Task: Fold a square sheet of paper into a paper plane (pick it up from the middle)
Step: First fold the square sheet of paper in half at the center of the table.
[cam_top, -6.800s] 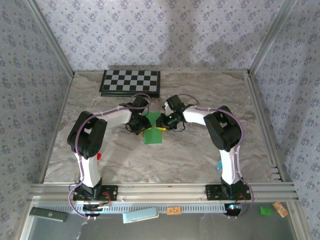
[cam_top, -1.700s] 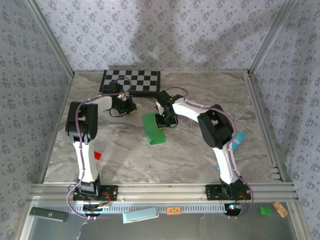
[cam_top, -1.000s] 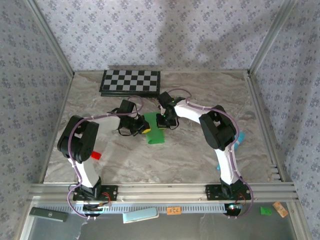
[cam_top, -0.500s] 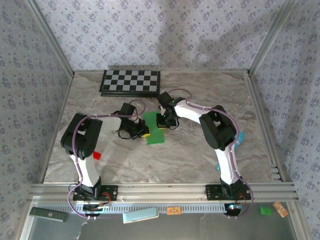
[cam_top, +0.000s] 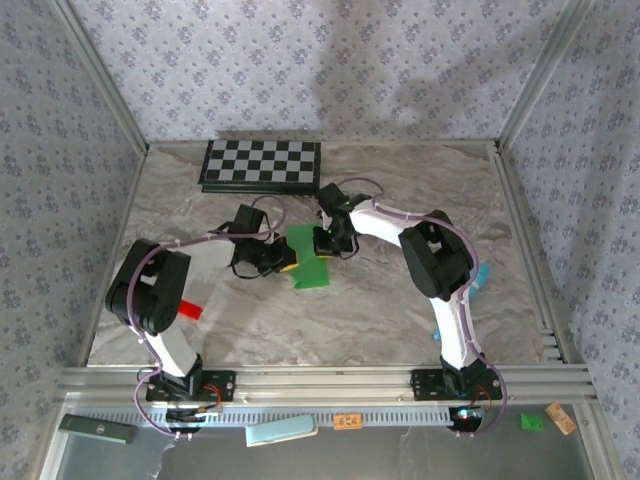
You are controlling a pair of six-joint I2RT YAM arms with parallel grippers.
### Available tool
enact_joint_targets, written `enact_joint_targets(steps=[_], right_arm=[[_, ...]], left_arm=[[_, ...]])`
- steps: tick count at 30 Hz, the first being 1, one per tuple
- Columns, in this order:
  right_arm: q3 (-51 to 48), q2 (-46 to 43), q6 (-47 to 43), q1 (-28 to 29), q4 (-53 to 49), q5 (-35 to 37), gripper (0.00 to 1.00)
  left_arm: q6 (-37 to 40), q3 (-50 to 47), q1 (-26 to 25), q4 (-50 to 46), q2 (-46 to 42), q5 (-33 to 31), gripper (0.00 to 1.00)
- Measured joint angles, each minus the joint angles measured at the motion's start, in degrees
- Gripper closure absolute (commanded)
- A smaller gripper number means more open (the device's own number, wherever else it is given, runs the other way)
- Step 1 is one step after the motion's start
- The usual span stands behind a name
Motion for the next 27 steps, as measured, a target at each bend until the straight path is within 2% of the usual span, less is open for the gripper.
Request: enact_joint_targets(steps=[5, 13, 20, 27], right_arm=[[-0.1, 0.0, 0.0, 0.0, 0.1, -0.2, 0.93], [-0.1, 0.1, 0.0, -0.2, 0.1, -0.5, 0.93], [-0.1, 0.1, 0.0, -0.3, 0.1, -0.7, 0.93], [-0.1, 0.1, 0.0, -0.4, 0.1, -0.9, 0.93]], left_arm=[[-1.0, 2.0, -1.8, 1.2, 4.2, 0.0, 0.95], [0.3, -1.2, -2.0, 0.6, 4.6, 0.2, 0.96], [3.3, -6.3, -1.9, 3.2, 1.0, -0.3, 0.96], [2.9, -8.4, -1.9, -4.2, -6.2, -2.4, 0.96]])
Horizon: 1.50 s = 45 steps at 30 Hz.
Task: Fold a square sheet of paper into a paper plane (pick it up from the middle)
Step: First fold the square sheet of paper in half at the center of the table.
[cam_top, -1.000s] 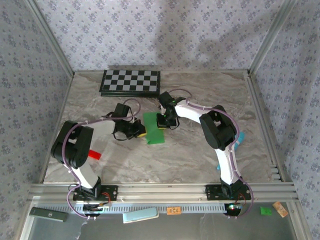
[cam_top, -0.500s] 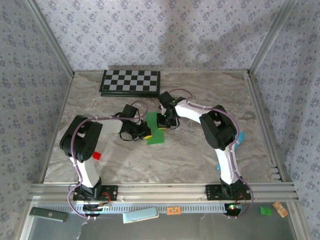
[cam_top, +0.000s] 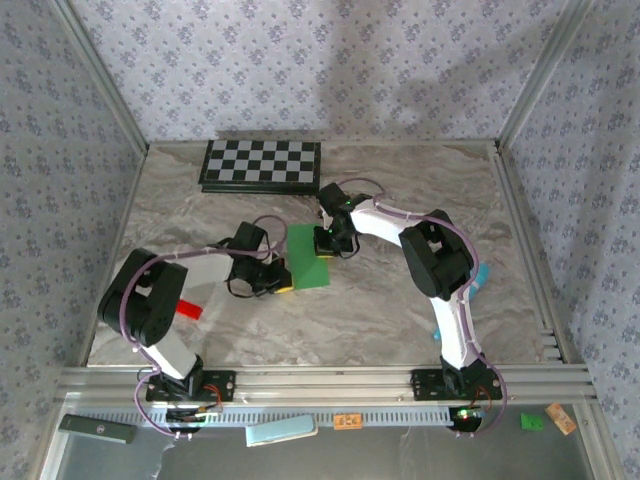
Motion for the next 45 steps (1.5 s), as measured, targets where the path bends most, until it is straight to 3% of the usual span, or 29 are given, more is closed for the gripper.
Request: enact_joint_targets(steps=[6, 14, 24, 33, 39, 45], right_arm=[[0.0, 0.0, 0.0, 0.0, 0.0, -0.1, 0.93], [0.0, 0.0, 0.0, -0.1, 0.0, -0.2, 0.93], [0.0, 0.1, 0.0, -0.1, 0.0, -0.2, 0.93], [0.0, 0.0, 0.2, -0.1, 0.0, -0.2, 0.94], [2.1, -0.6, 0.4, -0.3, -1.6, -0.2, 0.93], [3.9, -0.4, 0.3, -2.8, -3.1, 1.5, 0.89]], left_arm=[[-5.8, 1.9, -0.7, 6.1, -1.3, -0.5, 0.96], [-6.9, 5.1, -2.8, 7.0, 5.4, -1.6, 0.97], [-0.6, 0.2, -2.9, 6.2, 3.7, -3.7, 0.97], [3.9, -1.0, -1.6, -3.1, -4.4, -5.4, 0.96], [-0.3, 2.5, 0.5, 1.5, -3.9, -6.8, 0.91], [-6.3, 7.3, 1.7, 8.0, 3.1, -6.9, 0.85]])
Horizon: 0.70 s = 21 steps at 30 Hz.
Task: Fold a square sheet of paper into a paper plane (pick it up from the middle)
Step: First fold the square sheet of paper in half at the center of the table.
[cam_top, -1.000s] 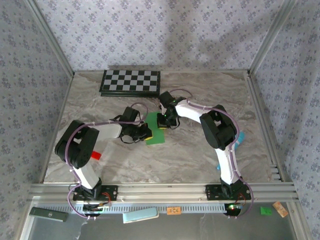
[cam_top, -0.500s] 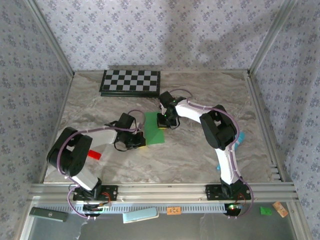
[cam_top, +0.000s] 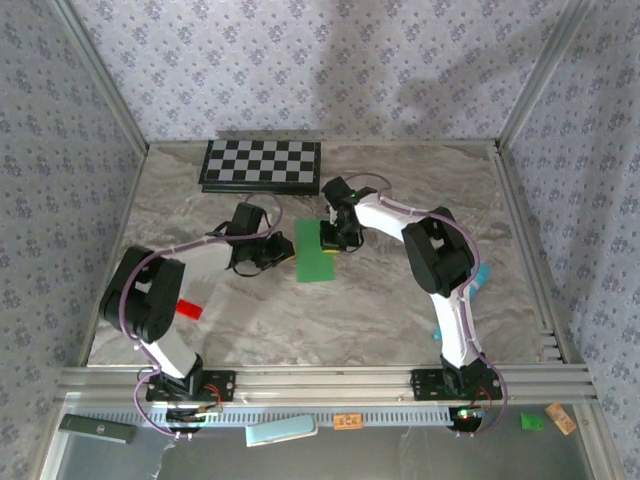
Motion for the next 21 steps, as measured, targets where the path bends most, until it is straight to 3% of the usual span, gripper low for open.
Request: enact_joint_targets(steps=[8, 15, 21], right_arm=[[-3.7, -4.4, -0.4, -3.2, 4.0, -1.7, 0.76], [-13.2, -14.0, 1.3, -6.3, 9.5, -3.1, 0.7], [-18.8, -15.3, 3.4, -8.3, 11.9, -3.6, 0.66]], left_arm=[[-3.8, 6.0, 0.0, 2.8, 4.8, 0.7, 0.8], [-5.7, 12.3, -0.3, 4.3, 11.4, 3.6, 0.79], [-6.2, 17.3, -1.0, 3.5, 16.3, 3.9, 0.81]])
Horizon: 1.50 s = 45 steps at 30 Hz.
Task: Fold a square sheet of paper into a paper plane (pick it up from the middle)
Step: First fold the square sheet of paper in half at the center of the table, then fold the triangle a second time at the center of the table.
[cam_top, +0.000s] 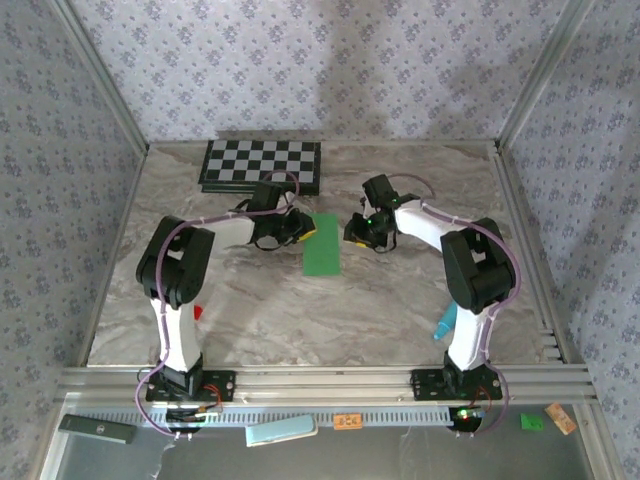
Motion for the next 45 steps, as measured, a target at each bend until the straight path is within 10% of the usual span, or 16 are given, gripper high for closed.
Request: enact_joint_targets(steps=[45], right_arm=[[-11.0, -2.9, 8.2, 2.6, 7.6, -13.3, 0.6]], left_arm=[[-7.5, -0.9, -2.1, -3.8, 1.7, -9.5, 0.85]])
